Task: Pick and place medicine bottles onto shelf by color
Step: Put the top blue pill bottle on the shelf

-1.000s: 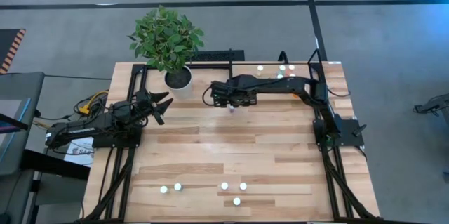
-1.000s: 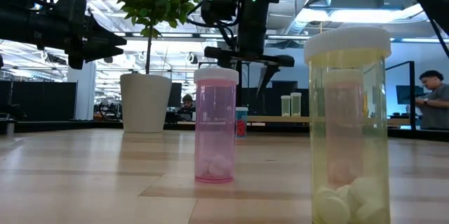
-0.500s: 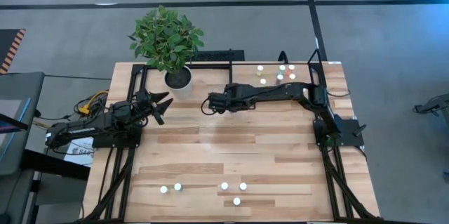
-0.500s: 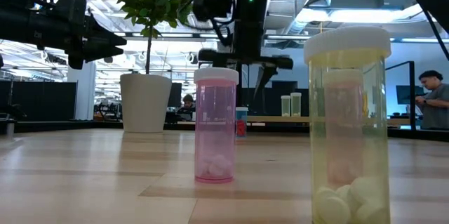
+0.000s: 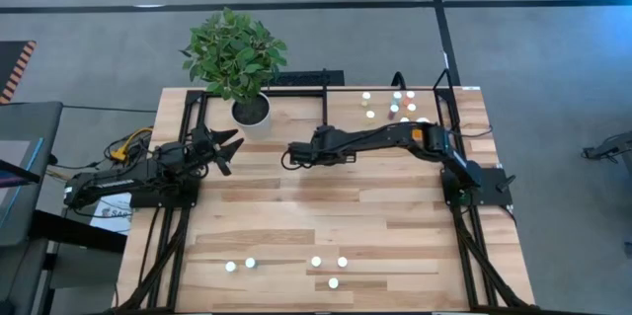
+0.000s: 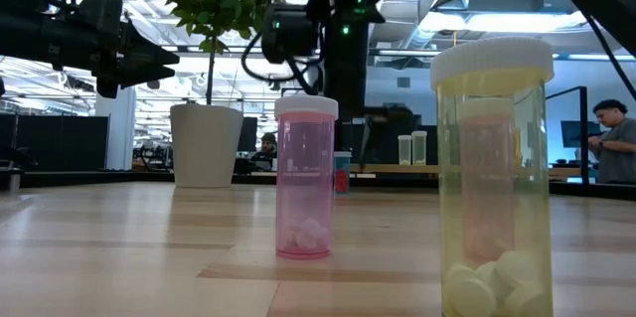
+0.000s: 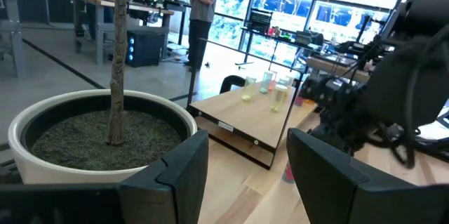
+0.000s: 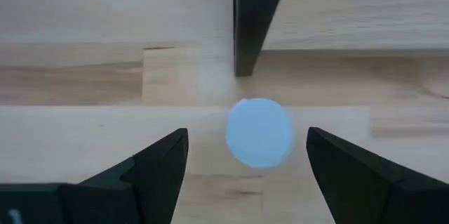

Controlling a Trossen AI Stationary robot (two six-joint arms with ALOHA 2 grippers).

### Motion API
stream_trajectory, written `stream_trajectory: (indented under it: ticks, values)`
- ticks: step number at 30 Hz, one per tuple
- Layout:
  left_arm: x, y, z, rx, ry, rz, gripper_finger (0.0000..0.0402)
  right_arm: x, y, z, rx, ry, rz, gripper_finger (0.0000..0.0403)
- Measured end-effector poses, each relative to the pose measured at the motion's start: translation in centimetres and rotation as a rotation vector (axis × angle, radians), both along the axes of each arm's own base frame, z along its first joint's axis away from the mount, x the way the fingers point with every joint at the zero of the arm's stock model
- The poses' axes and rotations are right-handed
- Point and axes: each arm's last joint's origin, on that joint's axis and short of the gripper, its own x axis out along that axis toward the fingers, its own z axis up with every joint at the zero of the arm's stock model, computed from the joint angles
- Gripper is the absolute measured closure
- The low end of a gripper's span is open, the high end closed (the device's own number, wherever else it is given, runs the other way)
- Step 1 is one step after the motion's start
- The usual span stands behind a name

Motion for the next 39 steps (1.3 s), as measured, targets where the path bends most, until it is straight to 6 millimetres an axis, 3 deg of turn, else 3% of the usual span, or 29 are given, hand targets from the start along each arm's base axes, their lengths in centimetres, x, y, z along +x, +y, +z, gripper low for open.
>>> stream_trajectory:
  ticks: [10,28,39]
  values:
    - [0.0,0.0,0.0,0.0,0.0,0.0,0.022,-0.1,-0.8,-0.4,0.008,0.014,-0.017,0.011]
    - [0.0,0.0,0.0,0.0,0.0,0.0,0.022,-0.2,-1.4,-0.4,0.012,0.012,-0.037,0.0248]
    - [0.0,0.0,0.0,0.0,0.0,0.0,0.022,-0.6,-1.3,-0.4,0.032,0.041,-0.066,0.0258]
